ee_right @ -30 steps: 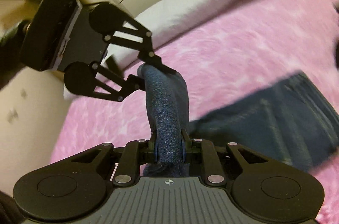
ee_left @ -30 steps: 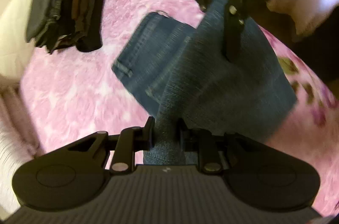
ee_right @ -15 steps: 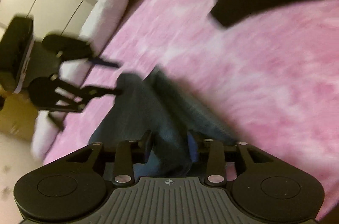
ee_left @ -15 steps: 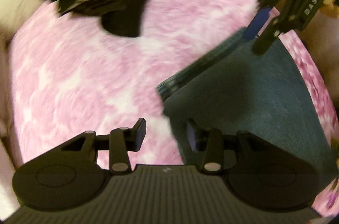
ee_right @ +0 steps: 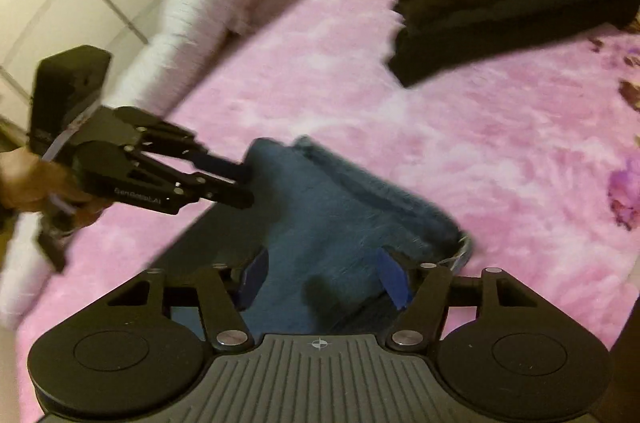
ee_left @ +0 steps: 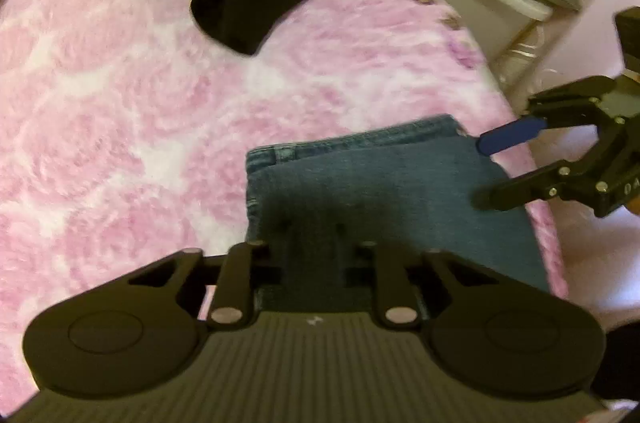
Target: Fold clothes
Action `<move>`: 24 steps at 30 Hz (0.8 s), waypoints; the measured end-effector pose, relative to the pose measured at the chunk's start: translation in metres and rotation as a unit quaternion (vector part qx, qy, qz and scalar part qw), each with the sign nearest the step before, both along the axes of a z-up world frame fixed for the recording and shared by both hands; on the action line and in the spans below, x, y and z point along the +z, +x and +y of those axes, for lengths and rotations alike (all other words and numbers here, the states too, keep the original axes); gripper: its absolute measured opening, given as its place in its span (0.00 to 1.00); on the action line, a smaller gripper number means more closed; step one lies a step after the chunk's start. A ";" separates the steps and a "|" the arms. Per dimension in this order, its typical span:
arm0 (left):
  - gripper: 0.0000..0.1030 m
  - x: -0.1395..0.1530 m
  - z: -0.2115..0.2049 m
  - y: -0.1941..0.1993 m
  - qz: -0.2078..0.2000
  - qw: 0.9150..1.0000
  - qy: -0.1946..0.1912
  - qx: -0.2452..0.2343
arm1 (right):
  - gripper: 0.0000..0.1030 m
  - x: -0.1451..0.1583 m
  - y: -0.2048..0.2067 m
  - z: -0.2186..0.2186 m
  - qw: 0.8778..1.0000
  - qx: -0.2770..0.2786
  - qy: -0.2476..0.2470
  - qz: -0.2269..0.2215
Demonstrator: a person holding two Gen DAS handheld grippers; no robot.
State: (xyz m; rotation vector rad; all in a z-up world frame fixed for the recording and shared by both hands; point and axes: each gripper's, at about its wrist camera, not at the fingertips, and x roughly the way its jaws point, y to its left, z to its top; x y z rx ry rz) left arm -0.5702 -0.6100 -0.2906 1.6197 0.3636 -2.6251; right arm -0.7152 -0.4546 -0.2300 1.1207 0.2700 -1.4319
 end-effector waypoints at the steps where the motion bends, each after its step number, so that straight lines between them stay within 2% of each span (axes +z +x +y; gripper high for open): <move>1: 0.16 -0.009 -0.001 -0.005 -0.002 1.000 0.000 0.005 | 0.63 -0.007 -0.002 -0.004 1.000 0.003 0.001 0.007; 4: 0.16 -0.012 -0.002 -0.005 0.000 1.000 0.004 0.022 | 0.63 -0.013 -0.002 -0.012 0.999 0.024 0.009 0.026; 6: 0.17 -0.003 -0.004 0.004 0.000 1.000 0.011 0.025 | 0.63 -0.003 -0.008 -0.008 1.000 0.012 0.010 0.002; 8: 0.33 0.008 -0.007 0.017 -0.008 1.000 0.011 0.024 | 0.63 0.008 -0.016 0.003 0.999 -0.024 0.008 -0.027; 9: 0.48 0.011 -0.010 0.023 -0.012 1.000 0.013 0.025 | 0.63 0.013 -0.019 0.012 0.998 -0.044 0.008 -0.043; 10: 0.55 0.008 -0.015 0.027 -0.017 0.999 0.023 0.031 | 0.69 0.017 -0.021 0.022 0.996 -0.065 0.008 -0.059; 11: 0.57 0.004 -0.019 0.030 -0.021 0.999 0.033 0.036 | 0.78 0.017 -0.023 0.032 0.994 -0.084 0.012 -0.073; 12: 0.62 0.000 -0.024 0.034 -0.026 0.998 0.043 0.041 | 0.80 0.014 -0.024 0.041 0.991 -0.102 0.019 -0.085; 17: 0.64 -0.019 -0.047 0.051 -0.049 0.992 0.094 0.068 | 0.81 -0.024 -0.027 0.055 0.974 -0.156 0.041 -0.157; 21: 0.64 -0.045 -0.057 0.052 -0.062 0.984 0.148 0.077 | 0.81 -0.055 -0.029 0.047 0.967 -0.165 0.034 -0.192; 24: 0.69 -0.062 -0.060 0.048 -0.066 0.978 0.180 0.078 | 0.81 -0.067 -0.031 0.042 0.961 -0.171 0.007 -0.216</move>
